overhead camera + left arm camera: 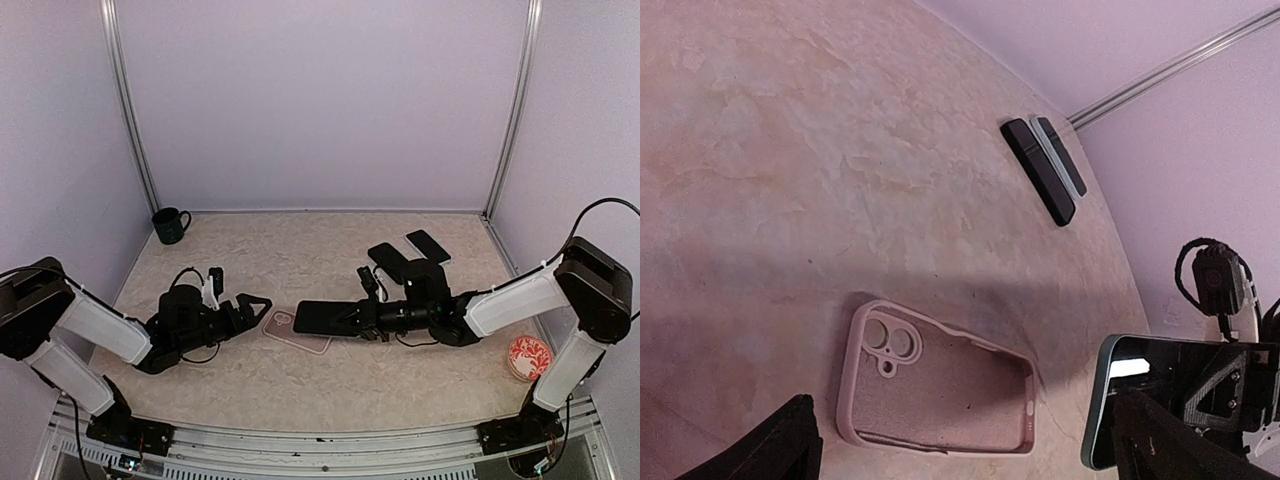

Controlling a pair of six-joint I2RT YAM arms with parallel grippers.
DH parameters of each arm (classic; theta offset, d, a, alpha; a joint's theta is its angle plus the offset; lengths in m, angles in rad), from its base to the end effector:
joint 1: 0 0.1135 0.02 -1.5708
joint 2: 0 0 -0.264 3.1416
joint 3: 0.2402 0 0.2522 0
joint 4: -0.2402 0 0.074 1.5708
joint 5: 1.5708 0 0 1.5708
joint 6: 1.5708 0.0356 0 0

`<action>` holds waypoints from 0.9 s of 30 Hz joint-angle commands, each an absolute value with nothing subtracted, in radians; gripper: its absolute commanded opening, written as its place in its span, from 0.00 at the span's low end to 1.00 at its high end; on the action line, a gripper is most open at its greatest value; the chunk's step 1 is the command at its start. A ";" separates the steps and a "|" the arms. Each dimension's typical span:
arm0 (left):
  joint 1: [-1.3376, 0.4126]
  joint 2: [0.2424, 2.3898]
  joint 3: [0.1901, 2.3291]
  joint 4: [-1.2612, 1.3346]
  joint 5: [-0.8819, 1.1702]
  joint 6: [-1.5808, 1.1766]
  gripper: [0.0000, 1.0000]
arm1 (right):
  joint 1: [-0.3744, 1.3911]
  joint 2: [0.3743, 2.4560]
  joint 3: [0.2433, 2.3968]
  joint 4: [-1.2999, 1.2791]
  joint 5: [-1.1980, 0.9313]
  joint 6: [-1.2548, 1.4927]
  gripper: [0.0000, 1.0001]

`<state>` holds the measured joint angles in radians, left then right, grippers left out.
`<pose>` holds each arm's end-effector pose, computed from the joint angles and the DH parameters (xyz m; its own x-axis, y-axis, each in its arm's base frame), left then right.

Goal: Put the phone into the phone case
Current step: Install the phone at the top left corner of the phone case.

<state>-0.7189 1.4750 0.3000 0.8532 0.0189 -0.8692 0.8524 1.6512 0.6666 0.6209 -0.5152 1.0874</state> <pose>0.1866 -0.1642 0.1387 -0.6669 -0.4312 -0.6077 0.2519 0.6371 -0.7285 0.2006 0.2561 0.1684 -0.9572 0.0757 -0.2792 -0.2381 0.3422 0.9090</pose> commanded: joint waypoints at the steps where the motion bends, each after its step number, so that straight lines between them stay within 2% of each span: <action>1: -0.703 1.563 0.335 0.982 0.078 -0.887 0.99 | 0.862 1.680 0.726 0.608 -0.488 1.164 0.00; 8: -0.698 1.699 0.367 1.068 0.130 -0.914 0.99 | 0.862 1.727 0.767 0.572 -0.480 1.198 0.00; 27: -0.696 1.766 0.395 1.042 0.112 -0.926 0.99 | 0.860 1.821 0.850 0.567 -0.480 1.268 0.00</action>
<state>-0.7052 1.7550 0.3817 1.0492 0.1413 -0.9203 0.8528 1.8072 0.8101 0.5247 -0.4736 1.2549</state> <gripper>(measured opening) 0.988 0.046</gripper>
